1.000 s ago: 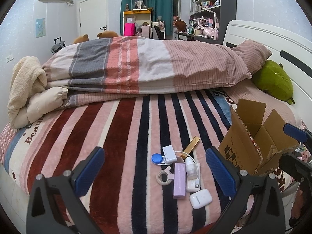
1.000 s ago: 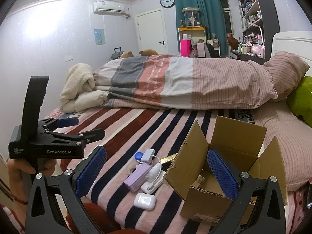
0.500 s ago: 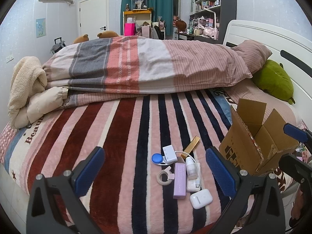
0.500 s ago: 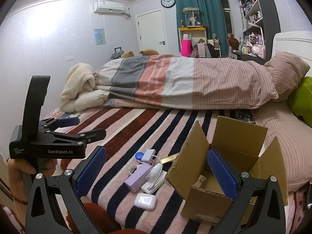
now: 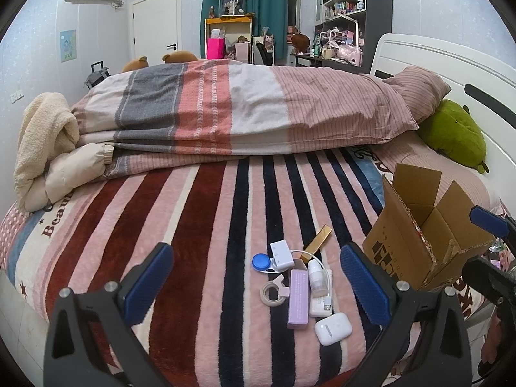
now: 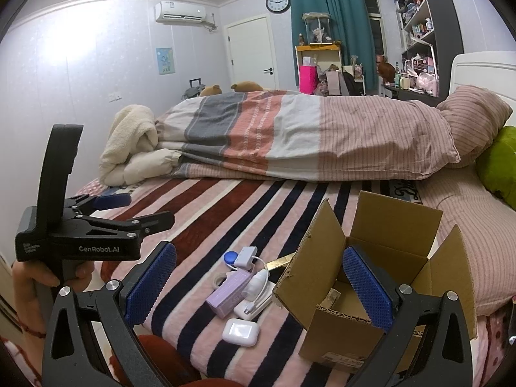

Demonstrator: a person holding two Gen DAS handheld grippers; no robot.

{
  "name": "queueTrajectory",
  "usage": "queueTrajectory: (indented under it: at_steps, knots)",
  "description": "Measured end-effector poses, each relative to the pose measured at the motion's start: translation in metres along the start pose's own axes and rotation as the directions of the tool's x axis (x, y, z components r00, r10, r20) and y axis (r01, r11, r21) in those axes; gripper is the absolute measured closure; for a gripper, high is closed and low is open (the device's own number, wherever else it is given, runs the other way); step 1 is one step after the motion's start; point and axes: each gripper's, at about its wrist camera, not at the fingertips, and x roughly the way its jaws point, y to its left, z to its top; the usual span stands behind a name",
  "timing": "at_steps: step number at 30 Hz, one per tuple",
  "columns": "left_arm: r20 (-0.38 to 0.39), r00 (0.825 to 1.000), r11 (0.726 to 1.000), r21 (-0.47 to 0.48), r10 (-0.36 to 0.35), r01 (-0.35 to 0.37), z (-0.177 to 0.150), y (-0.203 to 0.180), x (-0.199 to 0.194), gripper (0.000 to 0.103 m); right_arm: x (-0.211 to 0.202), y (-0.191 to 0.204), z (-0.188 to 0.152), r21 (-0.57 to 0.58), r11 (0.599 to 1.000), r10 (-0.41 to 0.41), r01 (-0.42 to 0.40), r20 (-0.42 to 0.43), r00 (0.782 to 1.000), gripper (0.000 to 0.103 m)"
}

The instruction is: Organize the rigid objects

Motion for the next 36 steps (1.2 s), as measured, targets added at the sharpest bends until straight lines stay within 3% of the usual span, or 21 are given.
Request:
queueTrajectory:
  at_steps: [9,13,15,18,21,25,28,31,36]
  knots:
    - [0.008,0.999,0.999,-0.016,-0.036,0.036,-0.002,0.016,-0.005,0.0,-0.003,0.009,-0.003,-0.028,1.0,-0.002,0.003,0.021,1.0,0.002]
    - [0.003,0.999,0.999,-0.007,-0.048,0.048,-0.006,0.027,-0.001,0.0,-0.007,0.027,-0.01,-0.094,0.995,0.048,-0.044,0.044,0.998,0.048]
    - [0.0,0.999,0.999,0.006,-0.045,0.045,-0.011,0.035,0.003,0.0,-0.004,0.038,-0.016,-0.125,0.985,0.123,-0.118,0.033,0.992,0.055]
    - [-0.011,0.999,0.999,0.021,-0.037,0.037,-0.02,0.041,0.013,0.0,0.013,0.054,-0.032,-0.159,0.96,0.227,-0.232,-0.05,0.973,0.056]
    - [-0.009,1.0,0.999,0.043,-0.02,0.02,-0.033,0.047,0.024,0.0,0.042,0.064,-0.051,-0.148,0.955,0.232,-0.257,-0.167,0.958,0.056]
    - [-0.023,0.999,0.998,0.051,-0.03,0.031,-0.05,0.056,0.037,0.001,0.081,0.055,-0.08,-0.099,0.975,0.158,-0.198,-0.31,0.938,0.055]
    - [-0.028,0.999,0.998,0.039,-0.039,0.04,-0.058,0.062,0.044,0.001,0.106,0.046,-0.098,-0.09,0.989,0.07,-0.115,-0.395,0.916,0.045]
    - [-0.052,0.997,0.998,0.043,-0.053,0.055,-0.064,0.062,0.052,0.0,0.123,0.041,-0.111,-0.103,0.994,-0.012,-0.039,-0.45,0.893,0.04]
    - [-0.094,0.99,0.994,0.033,-0.103,0.106,-0.068,0.06,0.058,0.0,0.144,0.03,-0.121,-0.083,0.997,-0.038,-0.004,-0.503,0.864,0.039]
